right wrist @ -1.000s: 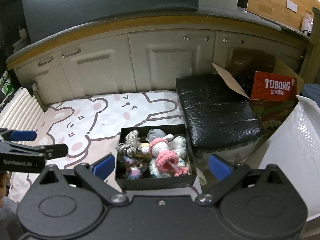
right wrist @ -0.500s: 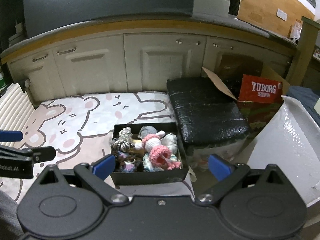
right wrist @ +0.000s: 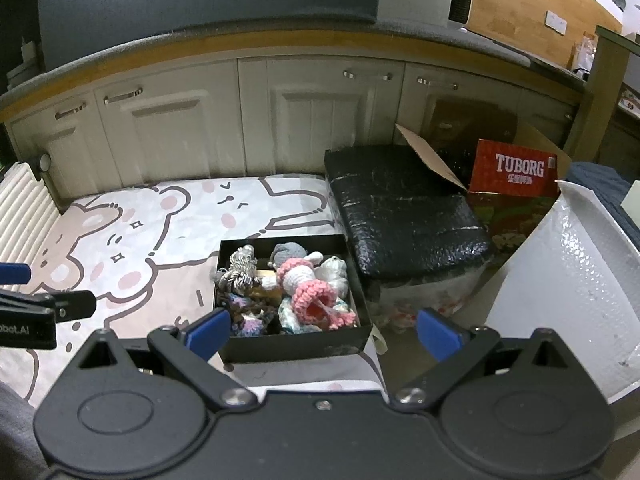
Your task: Organize objects
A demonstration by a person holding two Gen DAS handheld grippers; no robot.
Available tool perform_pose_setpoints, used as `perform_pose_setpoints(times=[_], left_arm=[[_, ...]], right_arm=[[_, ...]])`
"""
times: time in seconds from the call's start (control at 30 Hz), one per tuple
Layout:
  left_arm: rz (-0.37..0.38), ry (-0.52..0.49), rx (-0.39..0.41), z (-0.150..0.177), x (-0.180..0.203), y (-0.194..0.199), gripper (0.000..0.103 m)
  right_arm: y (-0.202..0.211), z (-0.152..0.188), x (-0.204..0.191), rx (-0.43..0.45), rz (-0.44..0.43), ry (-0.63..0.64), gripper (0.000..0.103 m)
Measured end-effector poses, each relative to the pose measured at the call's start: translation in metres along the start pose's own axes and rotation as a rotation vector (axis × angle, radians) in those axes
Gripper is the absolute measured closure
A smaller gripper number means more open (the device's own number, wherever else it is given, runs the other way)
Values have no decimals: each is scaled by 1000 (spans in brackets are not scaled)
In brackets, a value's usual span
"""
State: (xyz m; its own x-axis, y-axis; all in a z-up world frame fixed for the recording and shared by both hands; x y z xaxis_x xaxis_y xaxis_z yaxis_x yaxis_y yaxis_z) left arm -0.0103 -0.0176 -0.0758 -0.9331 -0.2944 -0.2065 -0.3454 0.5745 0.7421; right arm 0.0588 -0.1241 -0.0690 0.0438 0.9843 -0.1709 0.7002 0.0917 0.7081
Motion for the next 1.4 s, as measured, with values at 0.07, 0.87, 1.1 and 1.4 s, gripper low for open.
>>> perform_pose_setpoints(times=[0.07, 0.87, 1.1, 1.4], left_arm=[[0, 0, -1, 0, 0, 0, 0], [10, 1, 1, 1, -1, -1, 0], [11, 2, 0, 2, -1, -1, 0], [13, 5, 1, 2, 1, 0, 0]], right_arm=[[0, 0, -1, -1, 3, 1, 2], [-2, 0, 0, -7, 10, -5, 2], [-2, -1, -1, -7, 11, -5, 2], [-2, -1, 0, -7, 11, -5, 2]])
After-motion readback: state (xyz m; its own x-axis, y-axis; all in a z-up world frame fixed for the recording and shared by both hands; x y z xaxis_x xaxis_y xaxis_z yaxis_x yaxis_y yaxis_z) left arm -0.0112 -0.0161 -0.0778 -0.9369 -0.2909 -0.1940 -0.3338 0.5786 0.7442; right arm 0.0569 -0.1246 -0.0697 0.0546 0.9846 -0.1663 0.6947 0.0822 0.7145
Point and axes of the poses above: each gripper's, at about its wrist camera, not at the fingertips, and y roughly against the way its jaws point, x to its right, z to its underside, the point moved 4 cm from there along -y, roughly the way its jaws point, and after that the axes turned 8 degrees about -y, right-handed, at the moved point
